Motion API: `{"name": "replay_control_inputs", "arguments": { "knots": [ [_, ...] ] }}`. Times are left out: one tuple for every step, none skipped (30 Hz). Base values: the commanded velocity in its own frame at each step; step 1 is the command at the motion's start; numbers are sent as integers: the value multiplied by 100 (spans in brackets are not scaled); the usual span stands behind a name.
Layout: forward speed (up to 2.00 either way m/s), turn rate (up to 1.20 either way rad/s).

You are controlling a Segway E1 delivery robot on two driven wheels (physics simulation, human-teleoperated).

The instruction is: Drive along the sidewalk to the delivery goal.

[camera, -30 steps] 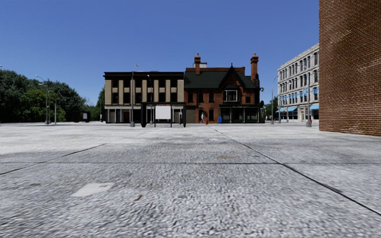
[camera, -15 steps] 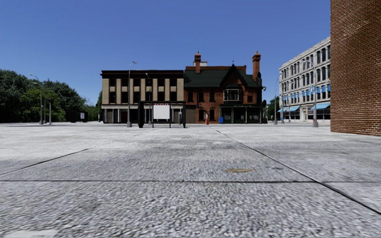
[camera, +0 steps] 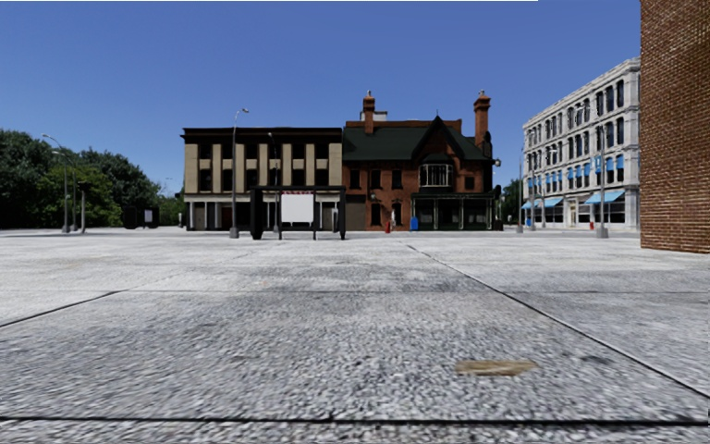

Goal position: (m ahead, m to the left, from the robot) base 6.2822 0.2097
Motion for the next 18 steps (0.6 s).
{"name": "replay_control_inputs", "arguments": {
  "knots": [
    [200, 8],
    [200, 15],
    [200, 22],
    [200, 24],
    [200, 24],
    [200, 25],
    [200, 25],
    [200, 23],
    [200, 22],
    [200, 22],
    [200, 17],
    [200, 9],
    [200, 12],
    [200, 17],
    [200, 17],
    [200, 19],
    [200, 0],
    [200, 0]
  ]
}}
